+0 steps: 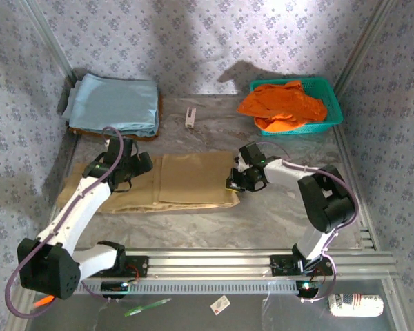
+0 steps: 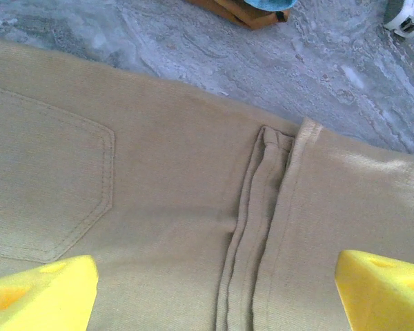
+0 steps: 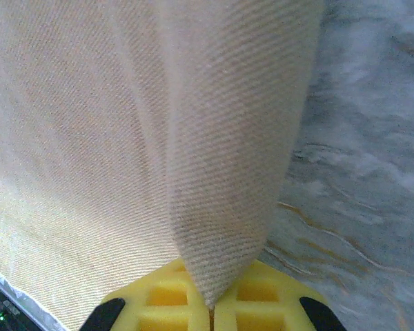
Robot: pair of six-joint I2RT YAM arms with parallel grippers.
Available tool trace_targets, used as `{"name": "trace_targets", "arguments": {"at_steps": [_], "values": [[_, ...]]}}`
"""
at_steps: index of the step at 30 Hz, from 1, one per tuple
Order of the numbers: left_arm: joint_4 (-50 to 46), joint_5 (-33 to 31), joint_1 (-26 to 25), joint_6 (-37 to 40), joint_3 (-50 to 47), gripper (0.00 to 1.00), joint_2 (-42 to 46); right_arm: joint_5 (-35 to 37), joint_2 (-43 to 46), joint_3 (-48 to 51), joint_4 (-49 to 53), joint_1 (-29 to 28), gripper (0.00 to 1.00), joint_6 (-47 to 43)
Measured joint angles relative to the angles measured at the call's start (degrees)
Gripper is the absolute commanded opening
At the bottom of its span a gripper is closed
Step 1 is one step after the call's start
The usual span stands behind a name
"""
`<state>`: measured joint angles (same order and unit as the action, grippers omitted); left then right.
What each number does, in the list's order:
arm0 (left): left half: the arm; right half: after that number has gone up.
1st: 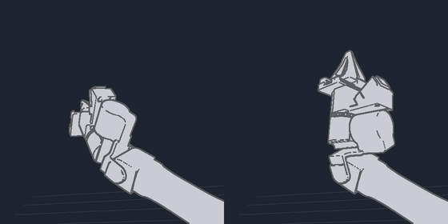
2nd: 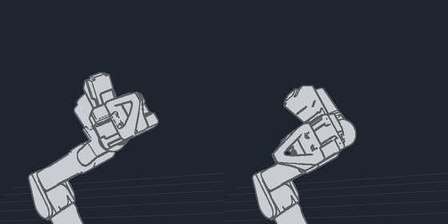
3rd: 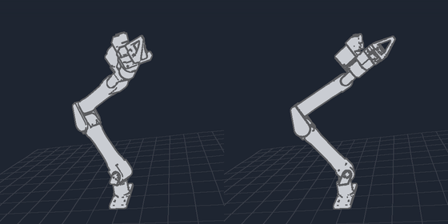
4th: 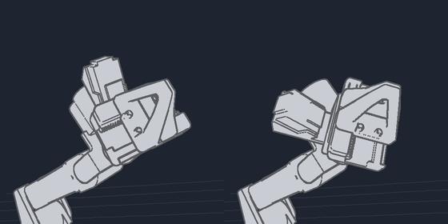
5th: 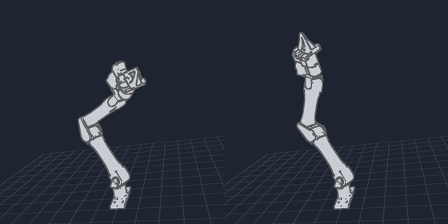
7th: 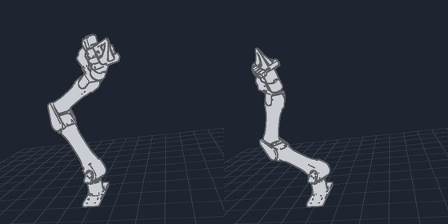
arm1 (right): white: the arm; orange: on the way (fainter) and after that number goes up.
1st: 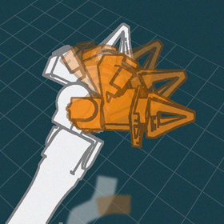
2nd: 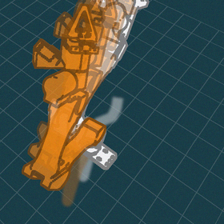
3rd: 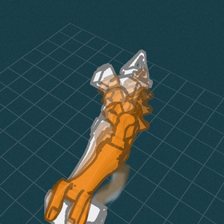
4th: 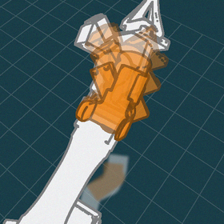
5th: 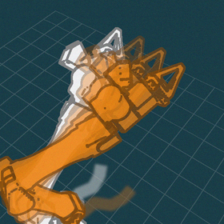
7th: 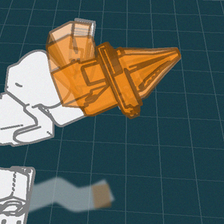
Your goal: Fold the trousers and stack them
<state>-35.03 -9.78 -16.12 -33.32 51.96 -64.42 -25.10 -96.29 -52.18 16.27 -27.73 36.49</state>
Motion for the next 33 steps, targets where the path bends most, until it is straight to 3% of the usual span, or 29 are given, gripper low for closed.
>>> {"name": "trace_targets", "arguments": {"at_steps": [5,10,16,23,28,33], "values": [[0.15,0.13,0.0,-0.92,-1.57,0.87,1.92,4.76,5.33,1.22,5.6,3.28,0.0,-0.85],[1.4,-0.74,0.0,-3.98,-7.5,0.84,7.5,14.91,10.88,0.96,17.33,7.98,0.0,-4.11],[1.77,-2.93,0.0,-6.86,-13.18,0.84,16.22,20.92,17.29,-2.16,28.09,18.95,0.0,-7.52],[1.79,-4.61,0.0,-7.96,-14.8,0.82,15.93,26.91,18.93,-11.72,37.13,28.2,0.0,-10.12],[2.27,-4.44,0.0,-9.07,-18.14,0.78,13.66,28.89,18.29,-21.51,40.19,26.73,0.0,-11.08],[4.26,-4.55,0.79,-9.99,-21.57,0.67,10.36,27.45,16.94,-27.26,41.88,16.55,0.0,-10.78]]}}
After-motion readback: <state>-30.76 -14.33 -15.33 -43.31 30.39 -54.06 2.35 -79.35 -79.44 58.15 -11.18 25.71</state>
